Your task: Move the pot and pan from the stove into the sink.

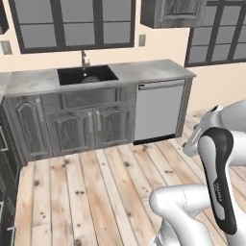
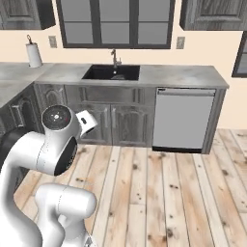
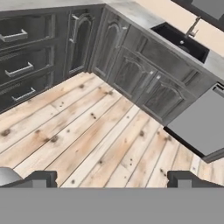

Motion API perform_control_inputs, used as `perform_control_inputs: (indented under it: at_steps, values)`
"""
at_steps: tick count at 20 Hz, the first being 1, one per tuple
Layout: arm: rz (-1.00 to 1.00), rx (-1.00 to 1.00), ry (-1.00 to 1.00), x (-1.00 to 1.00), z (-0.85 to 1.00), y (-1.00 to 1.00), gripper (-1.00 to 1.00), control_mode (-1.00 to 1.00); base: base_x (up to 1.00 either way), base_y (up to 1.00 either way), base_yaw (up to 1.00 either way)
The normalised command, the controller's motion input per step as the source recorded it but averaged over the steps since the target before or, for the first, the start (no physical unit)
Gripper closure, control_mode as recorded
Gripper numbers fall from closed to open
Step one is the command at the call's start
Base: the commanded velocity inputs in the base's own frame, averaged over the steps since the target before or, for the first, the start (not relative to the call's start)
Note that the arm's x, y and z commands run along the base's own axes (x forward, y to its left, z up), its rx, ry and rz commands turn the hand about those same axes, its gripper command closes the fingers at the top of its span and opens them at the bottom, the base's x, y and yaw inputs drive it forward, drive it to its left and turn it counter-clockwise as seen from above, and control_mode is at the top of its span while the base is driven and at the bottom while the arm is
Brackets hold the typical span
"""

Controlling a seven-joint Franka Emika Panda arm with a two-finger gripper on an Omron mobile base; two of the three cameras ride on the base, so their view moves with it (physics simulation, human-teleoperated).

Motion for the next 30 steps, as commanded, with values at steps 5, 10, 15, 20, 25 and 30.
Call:
perform_control_inputs:
  at_steps: [5, 10, 15, 20, 25, 30]
  values:
    - [0.0, 0.0, 0.0, 0.0, 0.0, 0.0, -1.0, 1.0, -0.92, -0.29, -0.03]
    - [0.0, 0.0, 0.0, 0.0, 0.0, 0.0, -1.0, 1.0, -0.11, -0.03, 0.0]
    - [0.0, 0.0, 0.0, 0.0, 0.0, 0.0, -1.0, 1.0, -0.01, -0.23, -0.25]
    - [0.0, 0.0, 0.0, 0.0, 0.0, 0.0, -1.0, 1.0, 0.02, -0.31, -0.42]
    - [0.0, 0.0, 0.0, 0.0, 0.0, 0.0, -1.0, 1.0, 0.03, -0.33, -0.38]
    - [0.0, 0.0, 0.0, 0.0, 0.0, 0.0, -1.0, 1.0, 0.09, -0.25, -0.38]
